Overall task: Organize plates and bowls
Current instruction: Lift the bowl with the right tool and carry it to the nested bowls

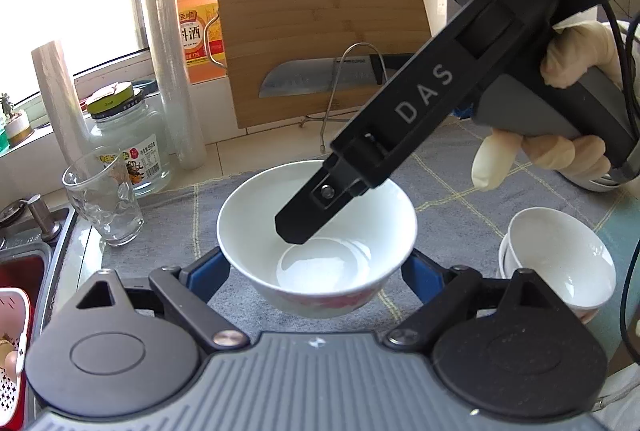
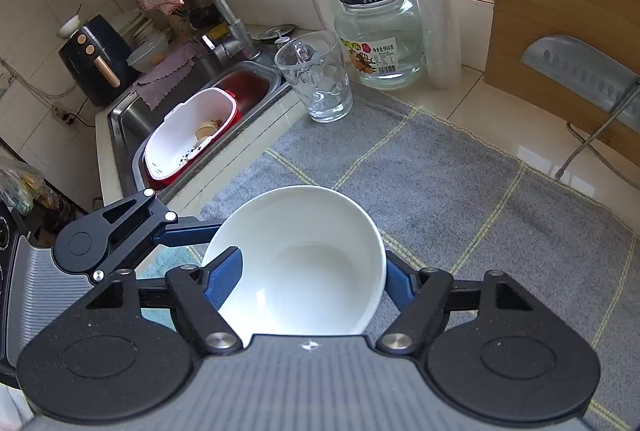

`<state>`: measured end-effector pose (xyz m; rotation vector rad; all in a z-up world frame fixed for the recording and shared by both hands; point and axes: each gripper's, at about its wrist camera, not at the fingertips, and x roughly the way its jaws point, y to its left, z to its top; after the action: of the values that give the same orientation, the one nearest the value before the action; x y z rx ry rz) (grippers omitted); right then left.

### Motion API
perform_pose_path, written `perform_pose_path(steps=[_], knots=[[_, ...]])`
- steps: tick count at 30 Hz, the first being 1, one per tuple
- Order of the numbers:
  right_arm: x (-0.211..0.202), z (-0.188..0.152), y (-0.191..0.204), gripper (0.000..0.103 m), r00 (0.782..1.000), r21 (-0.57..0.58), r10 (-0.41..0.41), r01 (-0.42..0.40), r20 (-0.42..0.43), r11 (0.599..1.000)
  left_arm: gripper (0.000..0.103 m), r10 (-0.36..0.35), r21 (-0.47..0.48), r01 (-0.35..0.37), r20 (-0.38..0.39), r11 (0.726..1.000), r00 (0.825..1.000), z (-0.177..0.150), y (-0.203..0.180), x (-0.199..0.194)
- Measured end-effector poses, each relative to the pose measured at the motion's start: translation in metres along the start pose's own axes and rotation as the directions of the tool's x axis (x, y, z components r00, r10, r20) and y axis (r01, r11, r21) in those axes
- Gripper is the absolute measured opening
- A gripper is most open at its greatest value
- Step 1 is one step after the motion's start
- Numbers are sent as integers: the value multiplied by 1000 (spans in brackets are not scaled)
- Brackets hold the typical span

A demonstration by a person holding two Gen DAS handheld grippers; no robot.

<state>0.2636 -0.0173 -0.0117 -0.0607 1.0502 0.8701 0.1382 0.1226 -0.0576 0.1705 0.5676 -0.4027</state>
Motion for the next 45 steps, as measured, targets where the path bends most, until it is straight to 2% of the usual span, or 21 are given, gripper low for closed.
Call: perform_pose_path(steps=[10,24,37,45], knots=[[-27,-27,6,80,999,25,-23,23,22,999,92,-38,38,38,10,999,999,-3,-22,-20],[-66,-68,3,80,994,103,-83,76,66,992,92,-127,112,124,13,986,992,-2,-54,-31],[-107,-113,-9,80,978,218,-179,153,106,964,92,-245,205,236,18,950,969,5,-93,-28],[-116,-137,-16,80,971,276,-218,185,95,943,92,-303,229,301,-23,926,953,0,-111,-18]])
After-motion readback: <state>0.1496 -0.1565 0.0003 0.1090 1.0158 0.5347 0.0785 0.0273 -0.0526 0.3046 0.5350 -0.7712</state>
